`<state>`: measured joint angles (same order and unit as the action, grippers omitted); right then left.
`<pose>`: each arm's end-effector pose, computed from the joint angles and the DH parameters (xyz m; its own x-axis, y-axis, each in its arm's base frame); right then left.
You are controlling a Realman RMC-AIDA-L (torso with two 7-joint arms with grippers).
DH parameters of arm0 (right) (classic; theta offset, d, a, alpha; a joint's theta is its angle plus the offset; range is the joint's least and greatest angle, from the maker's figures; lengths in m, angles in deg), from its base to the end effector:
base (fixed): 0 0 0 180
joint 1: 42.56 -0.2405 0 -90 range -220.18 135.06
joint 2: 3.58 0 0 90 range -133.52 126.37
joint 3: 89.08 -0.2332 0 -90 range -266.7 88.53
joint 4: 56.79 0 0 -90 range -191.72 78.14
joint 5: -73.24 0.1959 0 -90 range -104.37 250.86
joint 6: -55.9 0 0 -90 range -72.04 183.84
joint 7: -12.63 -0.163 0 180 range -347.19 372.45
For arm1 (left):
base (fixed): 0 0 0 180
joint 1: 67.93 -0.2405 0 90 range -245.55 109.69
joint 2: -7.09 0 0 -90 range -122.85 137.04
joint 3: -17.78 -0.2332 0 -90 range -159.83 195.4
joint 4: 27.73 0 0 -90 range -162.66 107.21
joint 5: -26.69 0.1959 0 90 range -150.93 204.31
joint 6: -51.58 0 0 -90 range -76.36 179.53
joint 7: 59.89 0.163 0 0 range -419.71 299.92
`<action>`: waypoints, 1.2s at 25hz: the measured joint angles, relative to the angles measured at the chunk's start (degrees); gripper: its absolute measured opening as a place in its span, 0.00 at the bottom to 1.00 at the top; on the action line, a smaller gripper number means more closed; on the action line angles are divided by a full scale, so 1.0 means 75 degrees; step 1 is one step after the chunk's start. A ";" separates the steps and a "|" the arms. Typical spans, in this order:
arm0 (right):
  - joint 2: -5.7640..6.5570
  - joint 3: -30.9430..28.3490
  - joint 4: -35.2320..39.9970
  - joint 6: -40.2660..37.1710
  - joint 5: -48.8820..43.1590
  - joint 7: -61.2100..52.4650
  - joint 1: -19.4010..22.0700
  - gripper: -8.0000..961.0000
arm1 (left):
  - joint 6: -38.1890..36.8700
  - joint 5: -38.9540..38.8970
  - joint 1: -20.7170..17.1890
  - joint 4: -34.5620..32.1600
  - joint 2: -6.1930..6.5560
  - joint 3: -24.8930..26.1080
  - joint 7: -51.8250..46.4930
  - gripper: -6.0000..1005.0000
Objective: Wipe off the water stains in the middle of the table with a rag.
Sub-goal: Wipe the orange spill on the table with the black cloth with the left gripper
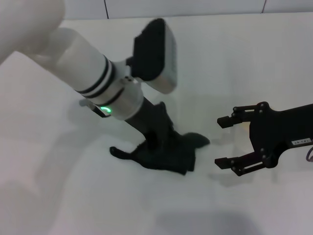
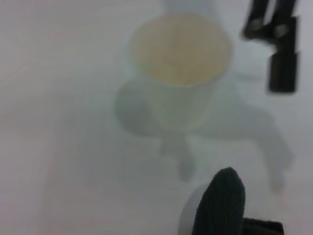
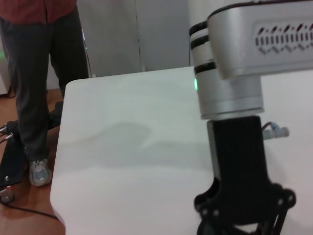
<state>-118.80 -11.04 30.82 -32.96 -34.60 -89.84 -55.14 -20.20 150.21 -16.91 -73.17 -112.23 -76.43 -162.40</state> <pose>0.1622 0.2665 0.0160 0.9788 -0.0993 -0.1790 -0.1276 -0.9798 -0.1539 -0.1316 0.3313 -0.1080 0.9678 -0.0729 -0.2410 -0.0653 -0.9971 0.0393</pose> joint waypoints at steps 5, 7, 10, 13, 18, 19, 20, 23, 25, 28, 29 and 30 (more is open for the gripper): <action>0.0000 0.0001 -0.0013 0.0016 0.0000 0.0000 0.0002 0.89 | 0.0037 0.0429 -0.0117 0.0020 -0.0007 0.0448 0.0001 0.10; 0.0000 0.0001 -0.0018 0.0027 -0.0001 0.0000 0.0002 0.89 | 0.0071 0.0525 -0.0173 0.0026 0.0008 0.0654 -0.0001 0.10; 0.0000 -0.0006 -0.0026 0.0035 -0.0001 0.0000 0.0002 0.89 | 0.0059 0.0785 -0.0279 -0.0015 0.0012 0.1018 -0.0003 0.10; 0.0000 -0.0016 -0.0028 0.0036 -0.0001 0.0000 0.0002 0.89 | 0.0042 0.0861 -0.0432 -0.0124 0.0021 0.1197 -0.0038 0.10; 0.0000 -0.0012 -0.0041 0.0077 0.0000 0.0000 -0.0014 0.89 | 0.0039 0.0941 -0.0966 -0.0540 0.0024 0.1727 0.0001 0.10; 0.0000 -0.0007 -0.0044 0.0086 0.0000 0.0000 -0.0022 0.89 | 0.0044 0.0943 -0.1064 -0.0598 0.0024 0.1792 0.0006 0.10; 0.0000 -0.0004 -0.0048 0.0091 0.0000 0.0000 -0.0027 0.89 | 0.0052 0.0944 -0.1149 -0.0651 0.0025 0.1854 0.0011 0.10; 0.0000 -0.0001 -0.0055 0.0115 0.0000 -0.0009 -0.0041 0.89 | 0.0057 0.0950 -0.1387 -0.0721 0.0033 0.2077 0.0053 0.10; 0.0000 0.0006 -0.0056 0.0174 0.0000 -0.0017 -0.0045 0.89 | 0.0034 0.0958 -0.1535 -0.0746 0.0035 0.2268 0.0099 0.10; 0.0000 0.0014 -0.0056 0.0237 0.0000 -0.0022 -0.0045 0.89 | 0.0009 0.0944 -0.1782 -0.0872 0.0034 0.2358 0.0155 0.10; 0.0000 0.0016 -0.0055 0.0249 0.0000 -0.0030 -0.0047 0.89 | 0.0007 0.0922 -0.1861 -0.0940 0.0029 0.2358 0.0169 0.10; 0.0000 0.0019 -0.0056 0.0258 0.0000 -0.0049 -0.0051 0.89 | 0.0005 0.0903 -0.1939 -0.1005 0.0021 0.2353 0.0180 0.10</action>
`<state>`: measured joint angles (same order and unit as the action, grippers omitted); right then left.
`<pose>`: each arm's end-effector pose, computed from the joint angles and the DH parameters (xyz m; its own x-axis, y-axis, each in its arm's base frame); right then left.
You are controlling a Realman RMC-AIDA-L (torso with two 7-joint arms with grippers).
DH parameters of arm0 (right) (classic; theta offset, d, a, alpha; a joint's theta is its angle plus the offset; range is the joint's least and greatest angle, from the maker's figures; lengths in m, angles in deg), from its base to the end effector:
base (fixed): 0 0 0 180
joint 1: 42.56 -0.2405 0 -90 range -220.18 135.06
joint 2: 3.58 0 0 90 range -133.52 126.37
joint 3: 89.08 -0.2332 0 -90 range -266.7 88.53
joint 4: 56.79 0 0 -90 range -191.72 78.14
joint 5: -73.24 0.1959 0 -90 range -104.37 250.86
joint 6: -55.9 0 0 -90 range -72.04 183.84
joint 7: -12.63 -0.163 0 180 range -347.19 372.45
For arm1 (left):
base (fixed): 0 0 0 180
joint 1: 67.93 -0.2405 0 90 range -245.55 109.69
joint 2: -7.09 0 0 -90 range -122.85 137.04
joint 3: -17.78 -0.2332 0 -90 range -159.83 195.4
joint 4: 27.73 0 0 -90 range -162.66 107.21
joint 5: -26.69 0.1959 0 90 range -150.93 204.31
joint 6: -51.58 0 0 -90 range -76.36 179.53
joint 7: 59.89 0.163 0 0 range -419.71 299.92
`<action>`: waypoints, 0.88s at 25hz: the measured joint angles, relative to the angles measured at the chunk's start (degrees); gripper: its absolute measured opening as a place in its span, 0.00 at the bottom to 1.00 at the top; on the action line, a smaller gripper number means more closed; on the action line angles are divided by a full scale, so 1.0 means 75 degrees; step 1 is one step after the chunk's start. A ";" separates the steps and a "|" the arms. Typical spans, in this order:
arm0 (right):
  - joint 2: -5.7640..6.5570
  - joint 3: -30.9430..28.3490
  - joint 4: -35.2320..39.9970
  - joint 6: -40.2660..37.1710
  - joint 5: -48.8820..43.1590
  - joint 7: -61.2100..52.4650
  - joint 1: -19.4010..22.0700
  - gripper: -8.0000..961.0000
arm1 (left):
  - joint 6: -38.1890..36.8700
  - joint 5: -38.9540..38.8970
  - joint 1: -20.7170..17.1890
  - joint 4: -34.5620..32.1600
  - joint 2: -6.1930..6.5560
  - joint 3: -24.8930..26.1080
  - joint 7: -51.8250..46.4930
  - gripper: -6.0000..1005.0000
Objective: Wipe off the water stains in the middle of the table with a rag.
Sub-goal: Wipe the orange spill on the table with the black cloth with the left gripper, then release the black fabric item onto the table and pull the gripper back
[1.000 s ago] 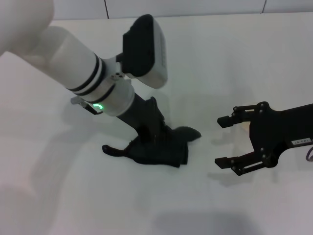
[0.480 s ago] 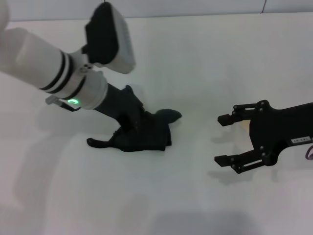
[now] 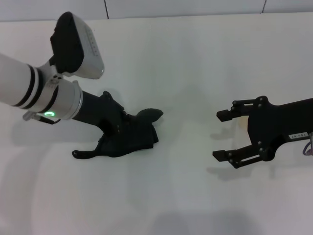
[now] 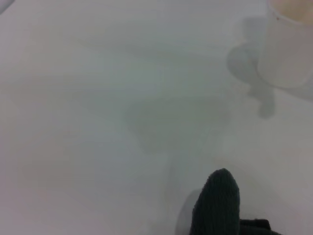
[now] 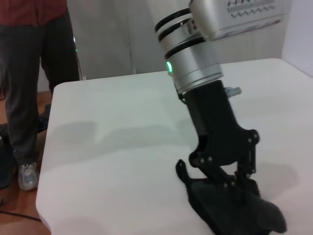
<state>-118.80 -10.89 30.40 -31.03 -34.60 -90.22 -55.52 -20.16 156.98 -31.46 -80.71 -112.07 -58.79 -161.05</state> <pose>0.1611 0.2724 0.0158 0.9768 -0.1042 -0.1870 -0.1382 -0.9741 -0.1790 -0.1963 0.3448 -0.0570 0.9717 0.2027 -0.1212 0.1746 -0.9622 -0.2092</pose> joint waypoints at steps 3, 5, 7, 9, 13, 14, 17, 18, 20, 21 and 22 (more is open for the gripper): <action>0.0001 0.0004 0.0000 0.0007 0.0000 -0.0059 -0.0021 0.89 | -0.0045 -0.0042 -0.0212 -0.0158 -0.0017 -0.0034 0.0003 0.10; 0.0000 0.0004 0.0000 0.0009 0.0000 -0.0062 -0.0026 0.89 | -0.0136 -0.0070 -0.0400 -0.0309 -0.0022 -0.0034 0.0000 0.10; 0.0000 0.0005 0.0000 0.0016 0.0000 -0.0064 -0.0027 0.89 | -0.0198 -0.0078 -0.0541 -0.0446 -0.0022 -0.0015 -0.0002 0.10; 0.0001 0.0024 0.0000 0.0035 0.0000 -0.0069 -0.0029 0.89 | -0.0252 -0.0079 -0.0686 -0.0616 -0.0012 0.0068 -0.0005 0.10; 0.0001 0.0077 0.0001 0.0075 0.0000 -0.0075 -0.0030 0.89 | -0.0521 -0.0079 -0.0838 -0.0841 0.0007 0.0421 0.0005 0.10; 0.0000 0.0088 0.0003 0.0084 0.0001 -0.0077 -0.0030 0.89 | -0.0597 -0.0080 -0.0858 -0.0868 0.0008 0.0498 0.0005 0.10; 0.0001 0.0090 0.0004 0.0094 0.0001 -0.0079 -0.0030 0.89 | -0.0801 -0.0070 -0.0919 -0.0893 0.0010 0.0723 0.0005 0.10; 0.0000 0.0091 0.0004 0.0099 0.0001 -0.0080 -0.0030 0.89 | -0.0868 -0.0063 -0.0937 -0.0896 0.0010 0.0780 0.0001 0.10; 0.0000 0.0091 0.0007 0.0104 0.0000 -0.0100 -0.0030 0.89 | -0.0940 -0.0060 -0.0963 -0.0902 0.0011 0.0817 -0.0009 0.10; 0.0000 0.0091 0.0011 0.0105 0.0001 -0.0115 -0.0030 0.89 | -0.0967 -0.0055 -0.0978 -0.0902 0.0010 0.0818 -0.0020 0.10; 0.0001 0.0090 0.0023 0.0106 0.0001 -0.0135 -0.0030 0.89 | -0.0982 -0.0047 -0.0989 -0.0903 0.0011 0.0818 -0.0026 0.11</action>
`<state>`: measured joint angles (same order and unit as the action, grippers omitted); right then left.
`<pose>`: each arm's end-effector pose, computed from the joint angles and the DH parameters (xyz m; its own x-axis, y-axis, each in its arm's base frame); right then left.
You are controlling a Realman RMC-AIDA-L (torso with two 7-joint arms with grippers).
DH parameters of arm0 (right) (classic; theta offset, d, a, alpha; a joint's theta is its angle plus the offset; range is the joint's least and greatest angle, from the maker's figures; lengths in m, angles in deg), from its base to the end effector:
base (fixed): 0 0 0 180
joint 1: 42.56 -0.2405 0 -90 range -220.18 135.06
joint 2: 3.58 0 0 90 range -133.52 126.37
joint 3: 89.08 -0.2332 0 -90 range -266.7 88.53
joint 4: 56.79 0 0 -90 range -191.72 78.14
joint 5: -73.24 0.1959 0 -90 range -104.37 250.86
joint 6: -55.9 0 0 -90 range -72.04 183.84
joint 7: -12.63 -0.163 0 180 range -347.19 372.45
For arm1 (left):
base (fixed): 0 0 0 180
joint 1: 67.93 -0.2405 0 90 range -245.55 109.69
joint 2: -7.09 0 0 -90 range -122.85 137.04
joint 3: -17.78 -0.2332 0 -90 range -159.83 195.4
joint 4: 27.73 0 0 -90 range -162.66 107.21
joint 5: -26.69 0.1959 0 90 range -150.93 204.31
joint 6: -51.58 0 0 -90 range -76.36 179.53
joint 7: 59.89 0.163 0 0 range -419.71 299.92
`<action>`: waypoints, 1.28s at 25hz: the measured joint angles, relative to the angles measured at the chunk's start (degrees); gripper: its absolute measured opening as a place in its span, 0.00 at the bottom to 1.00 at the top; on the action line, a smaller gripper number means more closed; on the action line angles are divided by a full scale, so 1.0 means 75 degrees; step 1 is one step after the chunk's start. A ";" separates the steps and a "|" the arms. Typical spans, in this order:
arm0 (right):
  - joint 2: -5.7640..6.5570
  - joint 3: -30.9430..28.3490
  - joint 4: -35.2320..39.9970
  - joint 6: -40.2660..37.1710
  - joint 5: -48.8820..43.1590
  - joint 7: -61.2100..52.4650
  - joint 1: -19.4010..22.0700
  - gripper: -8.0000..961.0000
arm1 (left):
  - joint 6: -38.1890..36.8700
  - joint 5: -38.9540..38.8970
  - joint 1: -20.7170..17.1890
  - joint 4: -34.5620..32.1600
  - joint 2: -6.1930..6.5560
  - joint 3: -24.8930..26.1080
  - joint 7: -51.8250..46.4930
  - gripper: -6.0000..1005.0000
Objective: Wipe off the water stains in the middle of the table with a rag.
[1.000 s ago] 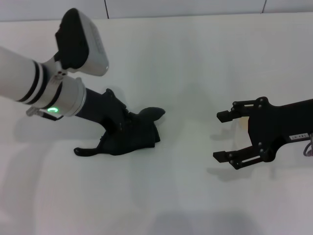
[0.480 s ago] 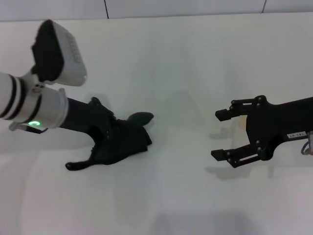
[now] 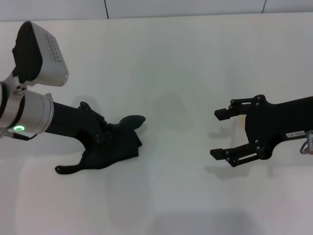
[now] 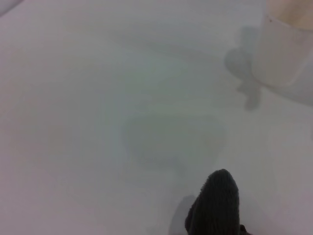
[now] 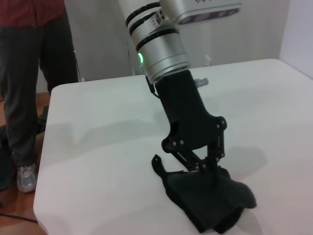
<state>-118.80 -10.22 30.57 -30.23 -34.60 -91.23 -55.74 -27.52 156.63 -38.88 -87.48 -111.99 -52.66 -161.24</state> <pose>0.1585 0.2738 0.0142 0.9755 -0.1112 -0.1897 -0.1460 -0.9727 -0.1804 -0.2187 0.3238 -0.0304 0.9516 0.3027 -0.0534 0.2856 -0.9349 -0.2106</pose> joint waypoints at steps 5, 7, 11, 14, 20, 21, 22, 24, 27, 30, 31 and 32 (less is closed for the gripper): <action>0.0000 -0.0003 0.0044 0.0000 0.0000 -0.0013 0.0000 0.89 | -0.0018 -0.0064 -0.0037 -0.0007 -0.0001 0.0004 -0.0069 0.11; 0.0000 -0.0004 0.0048 0.0000 0.0000 -0.0014 0.0000 0.89 | -0.0021 -0.0077 -0.0039 -0.0048 -0.0003 0.0034 -0.0146 0.14; 0.0000 -0.0004 0.0050 0.0000 0.0000 -0.0016 0.0000 0.89 | -0.0023 -0.0084 -0.0049 -0.0167 -0.0020 0.0160 -0.0310 0.26; 0.0000 -0.0004 0.0057 0.0000 0.0000 -0.0022 0.0000 0.89 | -0.0024 -0.0098 -0.0055 -0.0191 -0.0022 0.0191 -0.0387 0.36; 0.0000 -0.0006 0.0060 0.0000 0.0000 -0.0034 0.0001 0.89 | -0.0211 -0.0288 -0.0267 -0.0618 -0.0017 0.0170 -0.0134 0.61; 0.0000 -0.0009 0.0055 0.0001 0.0001 -0.0036 0.0000 0.89 | -0.0211 -0.0288 -0.0267 -0.0618 -0.0017 0.0170 -0.0134 0.67; 0.0000 -0.0019 0.0039 0.0007 0.0000 -0.0037 0.0001 0.89 | -0.0517 -0.0618 -0.0461 -0.0896 -0.0009 0.0180 0.0216 0.73; 0.0000 -0.0048 0.0005 0.0015 -0.0001 -0.0038 0.0003 0.89 | -0.0843 -0.1018 -0.0603 -0.1073 0.0002 0.0299 0.0490 0.78; 0.0000 -0.0065 -0.0018 0.0019 -0.0025 -0.0038 0.0018 0.89 | -0.1640 -0.1742 -0.0812 -0.1365 0.0012 0.0671 0.0925 0.86; 0.0000 -0.0066 -0.0090 0.0021 -0.0053 -0.0038 0.0011 0.89 | -0.2425 -0.2128 -0.0977 -0.1583 0.0013 0.0920 0.1122 0.89; 0.0000 -0.0071 -0.0112 0.0023 -0.0058 -0.0038 0.0009 0.89 | -0.2609 -0.2165 -0.1020 -0.1655 0.0013 0.0957 0.1136 0.88; 0.0001 -0.0077 -0.0126 0.0023 -0.0062 -0.0038 0.0009 0.89 | -0.2763 -0.2177 -0.1071 -0.1736 0.0012 0.0981 0.1142 0.88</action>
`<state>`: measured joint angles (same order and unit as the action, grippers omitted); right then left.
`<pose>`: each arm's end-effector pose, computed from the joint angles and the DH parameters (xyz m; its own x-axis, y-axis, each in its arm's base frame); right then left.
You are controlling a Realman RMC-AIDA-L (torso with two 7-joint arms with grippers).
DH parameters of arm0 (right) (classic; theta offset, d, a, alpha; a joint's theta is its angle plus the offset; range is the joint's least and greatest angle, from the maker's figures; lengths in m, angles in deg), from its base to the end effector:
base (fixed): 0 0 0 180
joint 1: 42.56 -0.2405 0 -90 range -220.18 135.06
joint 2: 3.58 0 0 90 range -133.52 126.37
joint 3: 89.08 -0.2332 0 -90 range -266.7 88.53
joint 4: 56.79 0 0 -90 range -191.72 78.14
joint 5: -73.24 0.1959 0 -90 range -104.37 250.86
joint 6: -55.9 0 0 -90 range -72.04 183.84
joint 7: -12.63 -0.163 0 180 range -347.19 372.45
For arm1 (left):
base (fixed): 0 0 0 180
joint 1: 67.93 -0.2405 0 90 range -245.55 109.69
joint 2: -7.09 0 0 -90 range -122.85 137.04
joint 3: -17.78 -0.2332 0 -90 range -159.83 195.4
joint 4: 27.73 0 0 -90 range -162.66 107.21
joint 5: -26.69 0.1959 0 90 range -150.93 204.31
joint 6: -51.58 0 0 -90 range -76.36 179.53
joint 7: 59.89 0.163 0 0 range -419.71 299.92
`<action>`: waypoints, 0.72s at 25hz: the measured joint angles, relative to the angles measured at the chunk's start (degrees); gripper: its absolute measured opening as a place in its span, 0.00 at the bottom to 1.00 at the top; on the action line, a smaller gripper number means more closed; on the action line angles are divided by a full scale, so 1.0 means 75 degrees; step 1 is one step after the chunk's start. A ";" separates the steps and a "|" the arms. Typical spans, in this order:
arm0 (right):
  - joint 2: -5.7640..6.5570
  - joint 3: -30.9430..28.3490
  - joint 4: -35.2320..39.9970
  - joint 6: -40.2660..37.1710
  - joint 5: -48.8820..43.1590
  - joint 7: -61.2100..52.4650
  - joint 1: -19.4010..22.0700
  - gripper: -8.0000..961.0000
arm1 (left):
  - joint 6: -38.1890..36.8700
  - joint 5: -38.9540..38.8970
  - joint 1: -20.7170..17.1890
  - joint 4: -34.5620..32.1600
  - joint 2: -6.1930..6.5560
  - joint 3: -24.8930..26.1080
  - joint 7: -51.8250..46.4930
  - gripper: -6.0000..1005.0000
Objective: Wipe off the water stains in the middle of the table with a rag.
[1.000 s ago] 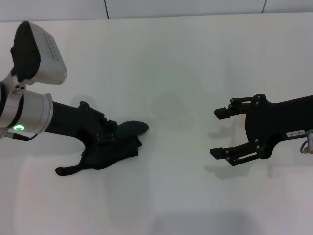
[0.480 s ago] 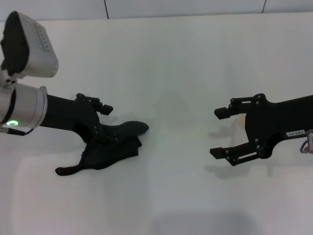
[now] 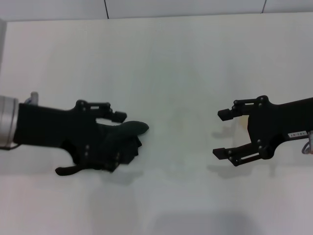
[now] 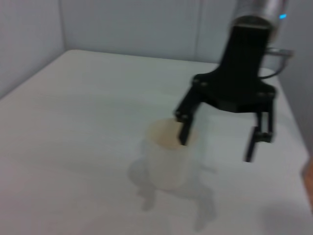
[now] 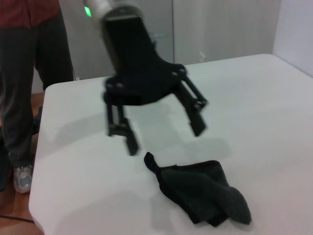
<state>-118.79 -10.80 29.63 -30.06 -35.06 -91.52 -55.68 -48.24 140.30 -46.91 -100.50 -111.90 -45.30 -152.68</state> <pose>0.1638 0.2753 0.0146 0.9728 -0.1362 -0.1873 -0.1711 -0.9677 -0.1852 -0.1817 0.2764 0.0148 0.9665 0.1281 0.2224 0.1445 -0.9877 -0.0590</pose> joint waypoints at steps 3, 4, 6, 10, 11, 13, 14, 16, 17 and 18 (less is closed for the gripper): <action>0.0011 -0.0035 -0.0118 0.0001 -0.0013 0.0000 -0.0017 0.89 | -0.0232 0.0036 -0.0204 -0.0316 -0.0002 0.0015 -0.0017 0.88; 0.0014 -0.0062 -0.0151 -0.0001 -0.0016 0.0000 -0.0024 0.89 | -0.0267 0.0051 -0.0291 -0.0430 -0.0002 0.0016 -0.0029 0.88; 0.0017 -0.0132 -0.0191 -0.0016 -0.0029 0.0002 -0.0029 0.89 | -0.0291 0.0051 -0.0425 -0.0579 -0.0002 0.0021 -0.0037 0.88; 0.0020 -0.0207 -0.0214 -0.0013 -0.0141 0.0012 -0.0028 0.89 | -0.0298 0.0027 -0.0597 -0.0661 -0.0003 0.0167 -0.0027 0.88; 0.0020 -0.0207 -0.0234 -0.0005 -0.0175 0.0012 -0.0029 0.89 | -0.0297 0.0024 -0.0628 -0.0661 -0.0002 0.0213 -0.0011 0.88; 0.0022 -0.0227 -0.0270 0.0001 -0.0207 0.0011 -0.0034 0.89 | -0.0297 0.0013 -0.0672 -0.0659 -0.0006 0.0254 0.0012 0.88; 0.0022 -0.0253 -0.0279 0.0001 -0.0208 0.0011 -0.0035 0.89 | -0.0303 0.0007 -0.0684 -0.0655 -0.0013 0.0265 0.0018 0.88; 0.0022 -0.0293 -0.0287 0.0001 -0.0209 0.0012 -0.0035 0.89 | -0.0311 0.0002 -0.0708 -0.0652 -0.0021 0.0268 0.0022 0.88; 0.0023 -0.0306 -0.0290 0.0001 -0.0209 0.0013 -0.0034 0.89 | -0.0319 0.0000 -0.0715 -0.0649 -0.0021 0.0269 0.0022 0.88; 0.0022 -0.0311 -0.0293 0.0001 -0.0209 0.0014 -0.0032 0.89 | -0.0331 -0.0004 -0.0720 -0.0646 -0.0023 0.0270 0.0023 0.88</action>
<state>-118.62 -13.12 27.43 -30.05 -36.63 -91.41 -55.91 -50.72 140.28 -52.31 -105.34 -112.07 -43.28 -152.51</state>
